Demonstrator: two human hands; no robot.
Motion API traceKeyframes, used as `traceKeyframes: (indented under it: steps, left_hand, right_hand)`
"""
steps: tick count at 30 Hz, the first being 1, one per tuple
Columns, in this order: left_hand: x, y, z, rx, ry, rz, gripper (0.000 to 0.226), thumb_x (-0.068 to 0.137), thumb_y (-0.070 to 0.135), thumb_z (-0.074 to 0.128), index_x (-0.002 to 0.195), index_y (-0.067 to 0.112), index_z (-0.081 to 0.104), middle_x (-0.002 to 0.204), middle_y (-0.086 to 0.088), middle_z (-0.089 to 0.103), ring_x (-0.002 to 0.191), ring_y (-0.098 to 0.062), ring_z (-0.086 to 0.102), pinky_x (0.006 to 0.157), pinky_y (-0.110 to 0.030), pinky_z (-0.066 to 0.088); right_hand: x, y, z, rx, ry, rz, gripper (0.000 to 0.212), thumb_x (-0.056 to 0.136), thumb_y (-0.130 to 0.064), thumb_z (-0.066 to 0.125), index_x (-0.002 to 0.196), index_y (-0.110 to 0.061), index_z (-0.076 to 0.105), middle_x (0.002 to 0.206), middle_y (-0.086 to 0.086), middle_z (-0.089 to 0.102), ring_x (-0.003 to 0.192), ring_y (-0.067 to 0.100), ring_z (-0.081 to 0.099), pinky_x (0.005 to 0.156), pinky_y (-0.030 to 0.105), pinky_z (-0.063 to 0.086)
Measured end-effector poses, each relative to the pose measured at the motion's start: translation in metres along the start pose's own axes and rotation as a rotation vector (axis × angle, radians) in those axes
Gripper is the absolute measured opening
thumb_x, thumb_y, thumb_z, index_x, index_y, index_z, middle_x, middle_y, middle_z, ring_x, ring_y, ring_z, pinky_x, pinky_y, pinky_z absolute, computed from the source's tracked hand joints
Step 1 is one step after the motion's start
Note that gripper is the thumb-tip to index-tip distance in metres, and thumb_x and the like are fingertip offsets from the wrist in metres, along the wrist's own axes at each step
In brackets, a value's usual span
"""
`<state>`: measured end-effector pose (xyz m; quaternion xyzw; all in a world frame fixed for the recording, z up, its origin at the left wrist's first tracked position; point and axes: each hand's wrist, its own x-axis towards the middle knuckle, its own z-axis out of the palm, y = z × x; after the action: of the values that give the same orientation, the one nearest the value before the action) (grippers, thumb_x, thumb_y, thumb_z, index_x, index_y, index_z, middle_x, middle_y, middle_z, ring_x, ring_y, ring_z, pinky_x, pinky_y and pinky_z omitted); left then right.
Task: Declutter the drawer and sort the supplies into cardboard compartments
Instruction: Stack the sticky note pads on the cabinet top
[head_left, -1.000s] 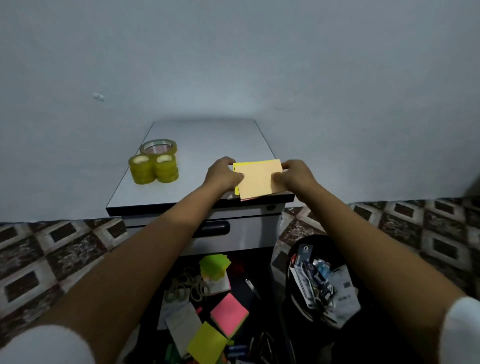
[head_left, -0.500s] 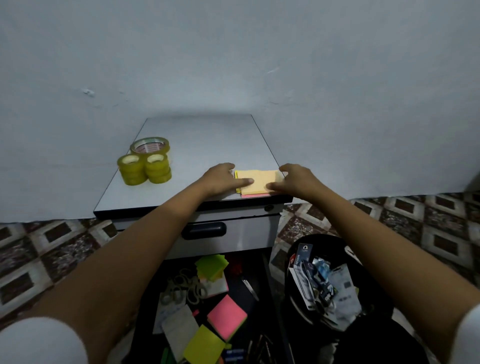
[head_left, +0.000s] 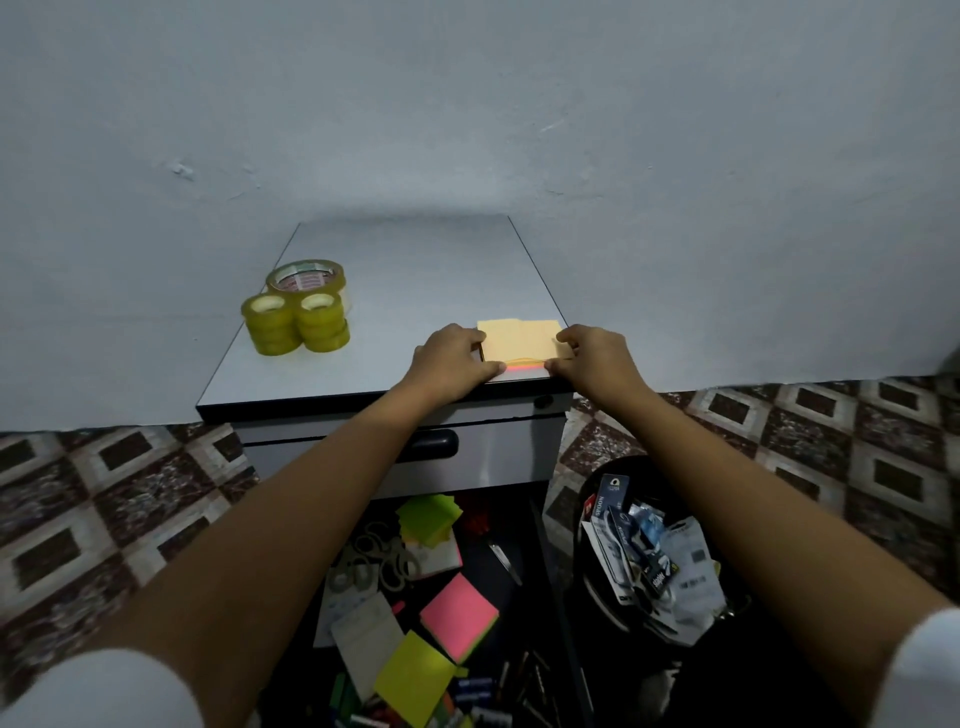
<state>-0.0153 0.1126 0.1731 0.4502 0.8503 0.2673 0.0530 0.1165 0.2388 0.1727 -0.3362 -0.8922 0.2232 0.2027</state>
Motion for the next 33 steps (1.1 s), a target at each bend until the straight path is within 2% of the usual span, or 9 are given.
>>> traceKeyframes:
  steps: [5,9,11,13,16,20,25,29,33]
  left_hand:
    - [-0.003,-0.004,0.000,-0.052,0.028,0.025,0.042,0.084,0.035,0.065,0.117,0.008,0.061,0.116,-0.011,0.059,0.109,-0.029,0.054,0.092,-0.035,0.045]
    - [-0.025,-0.001,-0.003,-0.106,0.077,0.081,0.055,0.087,0.034,0.062,0.136,0.013,0.047,0.124,-0.010,0.054,0.117,-0.022,0.049,0.089,-0.024,0.036]
    - [-0.047,-0.004,0.000,-0.158,0.174,0.115,0.052,0.088,0.028,0.062,0.135,0.011,0.048,0.124,-0.009,0.054,0.117,-0.020,0.049,0.091,-0.020,0.033]
    - [-0.075,-0.011,0.006,-0.216,0.258,0.170,0.045,0.087,0.021,0.064,0.129,0.009,0.054,0.116,-0.007,0.057,0.110,-0.016,0.052,0.090,-0.016,0.035]
    - [-0.118,-0.036,0.027,-0.290,0.254,0.157,0.037,0.086,0.023,0.063,0.120,0.008,0.061,0.106,-0.003,0.059,0.099,-0.008,0.053,0.086,-0.012,0.038]
    - [-0.168,-0.086,0.072,-0.326,0.043,-0.103,0.047,0.084,0.041,0.052,0.116,0.008,0.063,0.103,-0.001,0.057,0.098,-0.015,0.056,0.082,-0.023,0.042]
    - [-0.198,-0.149,0.121,-0.226,-0.218,-0.364,0.031,0.097,0.023,0.049,0.125,0.014,0.058,0.131,-0.009,0.053,0.118,-0.023,0.050,0.088,-0.024,0.039]
    - [-0.195,-0.187,0.142,-0.149,-0.298,-0.418,0.037,0.098,0.023,0.045,0.131,0.009,0.052,0.139,-0.013,0.044,0.124,-0.030,0.046,0.097,-0.031,0.038]
    - [-0.185,-0.213,0.158,-0.049,-0.325,-0.436,0.049,0.097,0.029,0.038,0.142,0.010,0.037,0.146,-0.017,0.030,0.131,-0.038,0.034,0.105,-0.041,0.035]
  right_hand:
    - [-0.006,0.000,0.003,0.028,0.044,0.003,0.049,0.083,-0.019,0.069,0.127,-0.004,0.055,0.123,0.021,0.056,0.113,0.032,0.054,0.094,0.032,0.042]
    - [-0.035,-0.005,0.005,0.096,0.140,-0.045,0.047,0.085,-0.018,0.067,0.129,-0.007,0.054,0.126,0.017,0.050,0.114,0.028,0.052,0.095,0.026,0.039]
    - [-0.058,-0.008,0.010,0.142,0.170,-0.086,0.045,0.085,-0.018,0.067,0.128,-0.008,0.055,0.125,0.015,0.050,0.112,0.025,0.053,0.094,0.024,0.038]
    - [-0.081,-0.008,0.019,0.182,0.147,-0.106,0.045,0.084,-0.018,0.068,0.127,-0.010,0.056,0.121,0.013,0.052,0.109,0.022,0.053,0.091,0.024,0.040]
    - [-0.114,-0.003,0.048,0.208,0.013,-0.099,0.044,0.082,-0.019,0.070,0.124,-0.010,0.059,0.113,0.012,0.055,0.102,0.020,0.055,0.086,0.025,0.045]
    - [-0.151,0.010,0.102,0.218,-0.276,-0.038,0.045,0.080,-0.017,0.072,0.122,-0.009,0.060,0.111,0.013,0.060,0.104,0.024,0.058,0.079,0.011,0.033]
    - [-0.168,0.025,0.178,0.091,-0.641,0.014,0.045,0.089,-0.024,0.060,0.132,-0.015,0.052,0.125,0.014,0.053,0.110,0.027,0.056,0.087,0.022,0.038]
    - [-0.153,0.036,0.231,-0.020,-0.711,0.021,0.050,0.092,-0.022,0.051,0.141,-0.016,0.040,0.135,0.016,0.042,0.123,0.033,0.047,0.101,0.030,0.038]
    - [-0.129,0.039,0.270,-0.203,-0.647,-0.044,0.057,0.095,-0.030,0.042,0.148,-0.025,0.023,0.151,0.018,0.018,0.134,0.039,0.027,0.108,0.042,0.032]
